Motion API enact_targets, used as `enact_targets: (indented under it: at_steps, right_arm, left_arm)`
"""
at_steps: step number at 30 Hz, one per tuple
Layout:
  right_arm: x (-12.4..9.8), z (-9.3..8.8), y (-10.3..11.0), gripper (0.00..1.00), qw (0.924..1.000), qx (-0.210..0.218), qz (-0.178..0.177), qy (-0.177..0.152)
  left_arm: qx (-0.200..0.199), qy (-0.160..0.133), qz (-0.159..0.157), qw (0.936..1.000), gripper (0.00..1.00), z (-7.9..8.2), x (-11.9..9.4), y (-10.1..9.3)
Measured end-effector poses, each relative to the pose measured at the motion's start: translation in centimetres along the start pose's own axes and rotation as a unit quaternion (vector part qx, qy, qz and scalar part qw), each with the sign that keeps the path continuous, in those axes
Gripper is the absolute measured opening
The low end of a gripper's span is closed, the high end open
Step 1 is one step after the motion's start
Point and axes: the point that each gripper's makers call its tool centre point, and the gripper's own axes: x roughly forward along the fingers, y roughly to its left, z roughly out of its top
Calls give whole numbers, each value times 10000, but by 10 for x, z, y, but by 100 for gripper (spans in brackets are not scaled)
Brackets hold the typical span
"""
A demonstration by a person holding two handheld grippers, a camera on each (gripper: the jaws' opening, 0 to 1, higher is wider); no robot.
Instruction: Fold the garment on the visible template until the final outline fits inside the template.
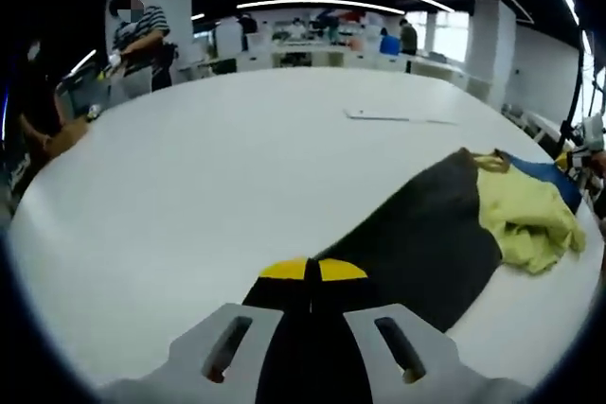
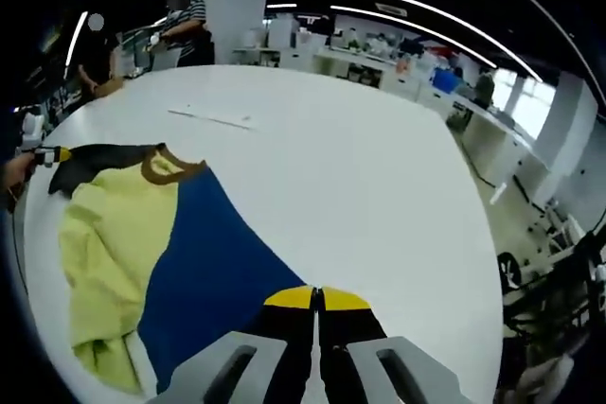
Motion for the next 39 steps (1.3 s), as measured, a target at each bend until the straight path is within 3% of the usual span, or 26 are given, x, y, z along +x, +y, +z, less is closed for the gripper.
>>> enact_targets:
  at_steps: [4, 6, 9, 12, 14, 18, 21, 25, 29, 34, 39]
  right_arm:
    - [5, -1, -3, 0, 10000, 38, -38, 43]
    - [7, -3, -12, 0, 9996, -89, -247, 115]
    - [8, -5, -12, 0, 9996, 241, -129, 104]
    - [6, -7, -13, 0, 9991, 409, -49, 102]
    - [2, -6, -12, 0, 9985, 543, -1, 70]
    - [-8, 4, -4, 0, 9955, 881, 301, -172]
    - [-16, 10, 4, 16, 9934, 985, 513, -300]
    - [-28, 17, 23, 30, 9846, 1336, 1027, -464]
    - [-40, 24, 37, 50, 9820, 1270, 1266, -594]
    - [-52, 27, 54, 67, 9819, 1038, 1452, -639]
    - [-63, 29, 72, 73, 9795, 886, 1669, -702]
  left_arm:
    - [150, 31, 1, 9999, 0, 0, 2, -1]
    - [186, 59, 33, 9998, 0, -1, 3, 2]
    - [49, -135, -77, 9999, 0, 7, 1, -1]
    - [127, -201, -28, 9997, 10, 10, 0, 0]
    - [-33, -326, -82, 9994, 15, 16, -3, -2]
    - [7, -474, -124, 9988, 26, 23, -11, -5]
    - [11, -569, -239, 9981, 35, 27, -18, -12]
    - [133, -716, -436, 9964, 45, 31, -28, -23]
    - [269, -816, -675, 9940, 54, 34, -37, -38]
    - [401, -889, -1036, 9898, 65, 32, -49, -64]
    - [497, -875, -1322, 9861, 70, 25, -57, -88]
